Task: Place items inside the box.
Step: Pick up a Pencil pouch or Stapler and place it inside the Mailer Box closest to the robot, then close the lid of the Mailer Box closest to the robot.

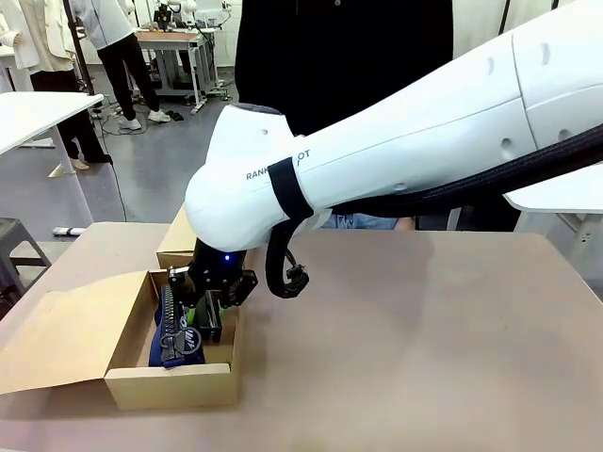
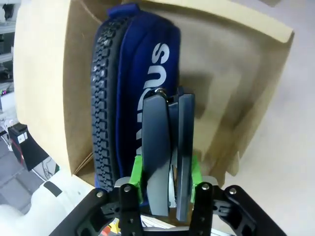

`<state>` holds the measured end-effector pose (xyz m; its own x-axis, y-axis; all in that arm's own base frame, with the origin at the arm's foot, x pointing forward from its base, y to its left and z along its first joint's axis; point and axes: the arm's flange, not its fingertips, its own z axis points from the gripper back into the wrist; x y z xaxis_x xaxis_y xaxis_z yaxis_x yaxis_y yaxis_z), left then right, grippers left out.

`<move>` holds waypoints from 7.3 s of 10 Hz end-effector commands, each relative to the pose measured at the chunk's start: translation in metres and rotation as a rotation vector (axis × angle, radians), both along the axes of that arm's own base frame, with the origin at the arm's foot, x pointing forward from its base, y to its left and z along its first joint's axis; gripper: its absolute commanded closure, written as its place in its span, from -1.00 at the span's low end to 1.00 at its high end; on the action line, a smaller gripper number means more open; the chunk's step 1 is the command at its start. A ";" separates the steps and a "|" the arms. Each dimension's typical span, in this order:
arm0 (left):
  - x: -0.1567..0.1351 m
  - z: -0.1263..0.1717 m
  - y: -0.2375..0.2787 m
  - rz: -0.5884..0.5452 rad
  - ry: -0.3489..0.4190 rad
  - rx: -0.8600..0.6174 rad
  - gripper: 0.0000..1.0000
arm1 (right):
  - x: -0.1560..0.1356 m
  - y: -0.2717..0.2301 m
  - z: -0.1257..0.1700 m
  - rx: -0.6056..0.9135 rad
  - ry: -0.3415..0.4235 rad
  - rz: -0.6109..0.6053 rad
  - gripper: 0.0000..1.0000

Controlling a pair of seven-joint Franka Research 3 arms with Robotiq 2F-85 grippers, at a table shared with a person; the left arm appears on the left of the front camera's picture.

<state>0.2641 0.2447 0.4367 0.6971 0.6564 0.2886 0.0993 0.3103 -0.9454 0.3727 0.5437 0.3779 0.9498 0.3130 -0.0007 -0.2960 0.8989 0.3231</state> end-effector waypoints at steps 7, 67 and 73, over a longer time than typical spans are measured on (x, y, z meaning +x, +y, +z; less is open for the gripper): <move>0.000 0.001 -0.001 0.005 -0.034 -0.006 -1.00 | -0.005 -0.012 0.015 0.047 -0.096 -0.097 -1.00; 0.048 -0.177 -0.008 -1.020 -0.878 1.102 -1.00 | -0.048 -0.519 0.016 0.818 0.173 -0.135 -1.00; 0.066 -0.195 -0.040 -0.988 -1.004 0.947 -1.00 | -0.048 -0.519 0.016 0.818 0.173 -0.135 -1.00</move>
<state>0.3312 0.2021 0.2631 0.0848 -0.5782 0.8114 0.9822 0.1853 0.0294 0.3257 0.0251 0.3913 0.9850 0.1676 0.0420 -0.1059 0.3939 0.9131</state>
